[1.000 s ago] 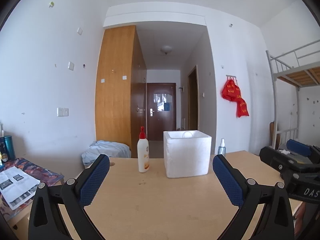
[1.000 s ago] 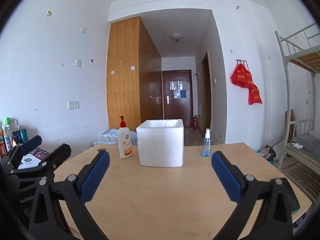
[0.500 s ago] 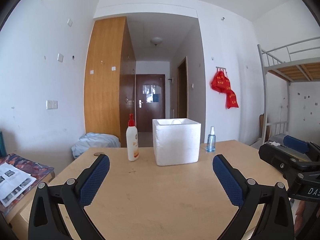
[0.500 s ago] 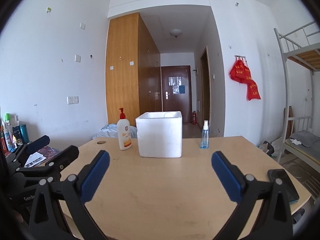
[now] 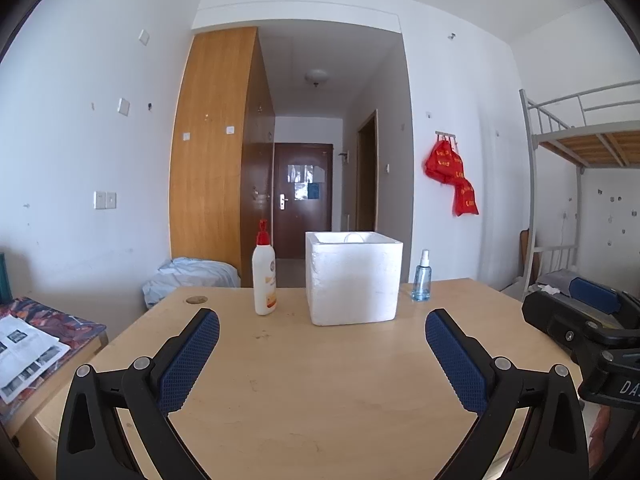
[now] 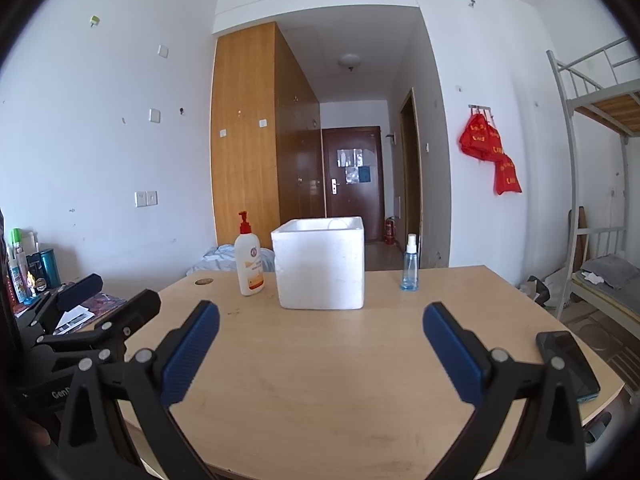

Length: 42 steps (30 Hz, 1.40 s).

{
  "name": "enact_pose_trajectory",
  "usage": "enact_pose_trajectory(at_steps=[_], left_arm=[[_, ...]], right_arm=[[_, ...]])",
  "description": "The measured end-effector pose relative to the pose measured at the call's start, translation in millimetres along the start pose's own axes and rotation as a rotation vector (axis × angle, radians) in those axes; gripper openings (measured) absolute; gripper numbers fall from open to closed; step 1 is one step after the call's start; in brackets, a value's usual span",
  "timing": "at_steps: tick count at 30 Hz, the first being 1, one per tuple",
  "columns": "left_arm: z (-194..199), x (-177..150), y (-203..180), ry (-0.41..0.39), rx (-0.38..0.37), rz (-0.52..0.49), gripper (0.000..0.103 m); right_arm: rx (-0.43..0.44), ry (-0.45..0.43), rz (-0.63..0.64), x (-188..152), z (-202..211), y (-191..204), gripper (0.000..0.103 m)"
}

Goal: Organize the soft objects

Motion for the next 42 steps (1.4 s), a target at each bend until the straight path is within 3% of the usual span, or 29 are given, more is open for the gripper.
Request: enact_pose_trajectory(at_steps=[42], left_arm=[[7.7, 0.3, 7.1, -0.011, 0.009, 0.009, 0.103]], right_arm=[[0.003, -0.001, -0.002, 2.7, 0.1, -5.8, 0.103]])
Point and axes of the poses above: each gripper's, at about its wrist camera, not at the fingertips, and z roughly against the way its jaws point, y to its left, x to its top, the point moved 4 cm from there along -z, roughly the way its jaws point, and after that the axes turned 11 degrees about x, right-handed, at the moved point
